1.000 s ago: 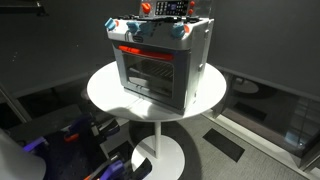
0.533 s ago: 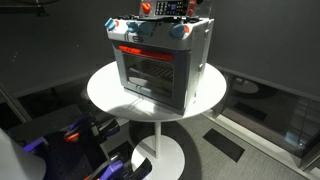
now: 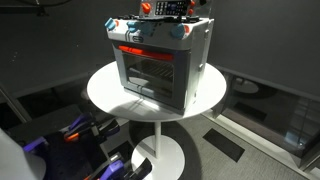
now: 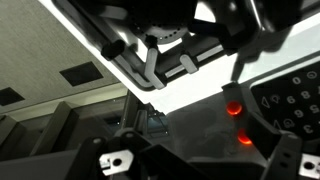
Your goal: Press the top right orange button on the stove
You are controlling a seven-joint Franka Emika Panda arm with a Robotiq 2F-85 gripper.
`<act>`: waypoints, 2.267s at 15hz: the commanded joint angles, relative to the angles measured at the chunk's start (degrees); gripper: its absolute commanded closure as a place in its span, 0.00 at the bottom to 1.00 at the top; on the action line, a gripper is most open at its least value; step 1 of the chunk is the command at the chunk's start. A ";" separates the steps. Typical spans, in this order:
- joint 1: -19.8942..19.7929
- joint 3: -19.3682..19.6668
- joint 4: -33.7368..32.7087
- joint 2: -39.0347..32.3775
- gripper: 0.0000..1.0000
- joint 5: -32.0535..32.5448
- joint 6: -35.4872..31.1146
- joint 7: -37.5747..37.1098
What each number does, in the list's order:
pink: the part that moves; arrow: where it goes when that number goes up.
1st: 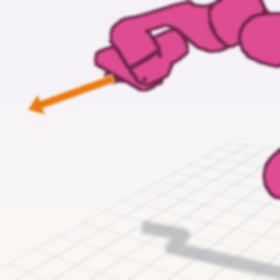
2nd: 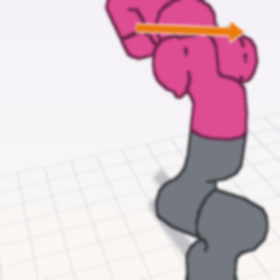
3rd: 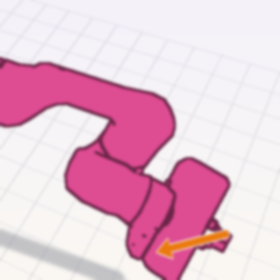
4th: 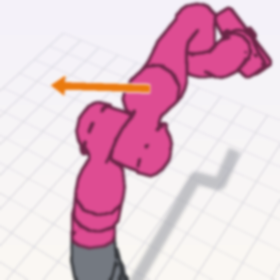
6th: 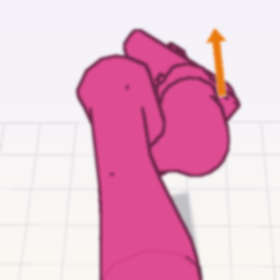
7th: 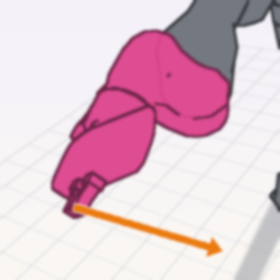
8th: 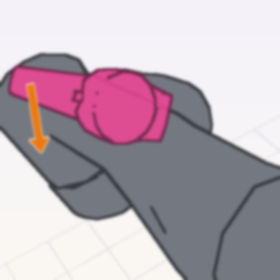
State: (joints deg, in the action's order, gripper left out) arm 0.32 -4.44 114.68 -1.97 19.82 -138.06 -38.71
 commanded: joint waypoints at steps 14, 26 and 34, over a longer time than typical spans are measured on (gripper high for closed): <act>2.28 2.30 -1.20 0.56 0.00 -1.49 3.89 1.01; 2.09 1.35 9.94 17.34 0.00 -15.10 20.37 13.40; 1.63 1.81 16.11 28.15 0.00 -21.39 32.09 23.61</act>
State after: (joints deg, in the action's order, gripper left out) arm 2.74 -2.68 128.86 21.87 -0.88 -110.21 -18.01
